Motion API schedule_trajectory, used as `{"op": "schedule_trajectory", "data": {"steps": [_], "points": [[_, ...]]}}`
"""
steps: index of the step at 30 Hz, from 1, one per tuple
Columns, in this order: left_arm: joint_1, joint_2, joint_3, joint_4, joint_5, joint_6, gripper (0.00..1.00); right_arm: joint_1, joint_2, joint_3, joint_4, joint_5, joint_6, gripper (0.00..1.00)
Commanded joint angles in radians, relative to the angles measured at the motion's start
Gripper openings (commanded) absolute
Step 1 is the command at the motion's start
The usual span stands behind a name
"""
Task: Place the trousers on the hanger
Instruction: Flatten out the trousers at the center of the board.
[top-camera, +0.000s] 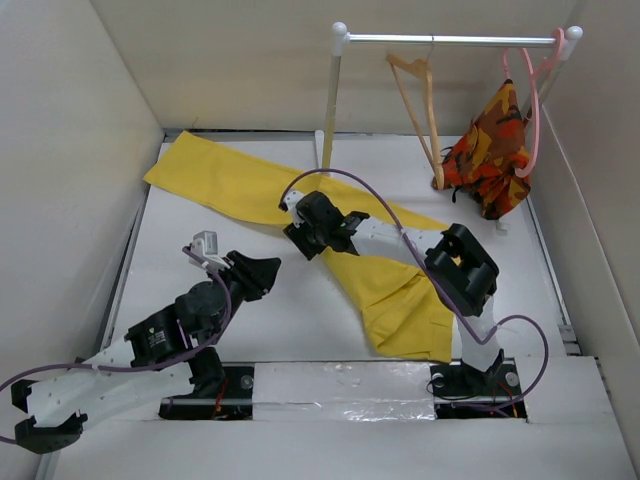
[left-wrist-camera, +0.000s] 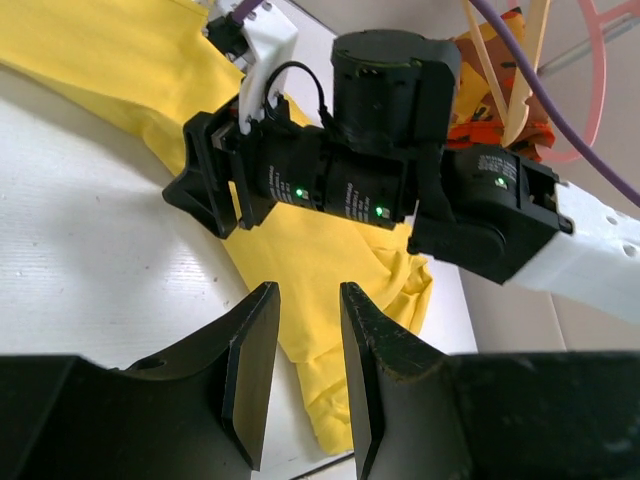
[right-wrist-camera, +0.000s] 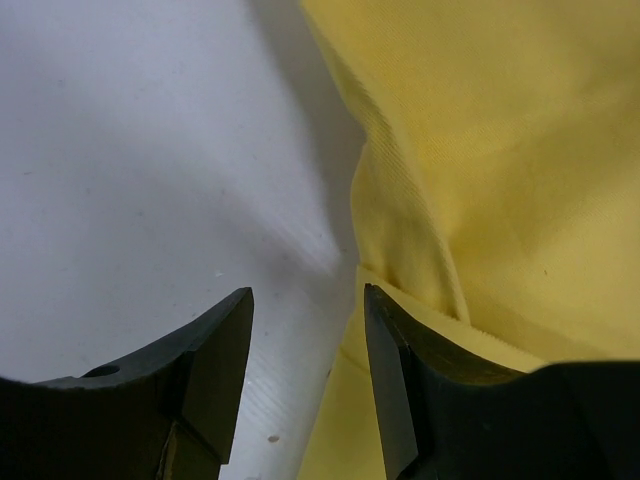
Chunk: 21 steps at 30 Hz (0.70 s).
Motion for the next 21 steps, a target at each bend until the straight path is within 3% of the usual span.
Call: {"op": "schedule_trajectory", "data": {"steps": [1, 21], "points": [[0.004, 0.002, -0.013, -0.006, -0.024, -0.017, 0.28, -0.013, 0.033, 0.099, -0.047, -0.059, -0.05, 0.54], [0.004, 0.068, -0.032, 0.042, -0.016, -0.017, 0.28, -0.087, 0.144, 0.178, -0.13, -0.137, -0.05, 0.53]]}}
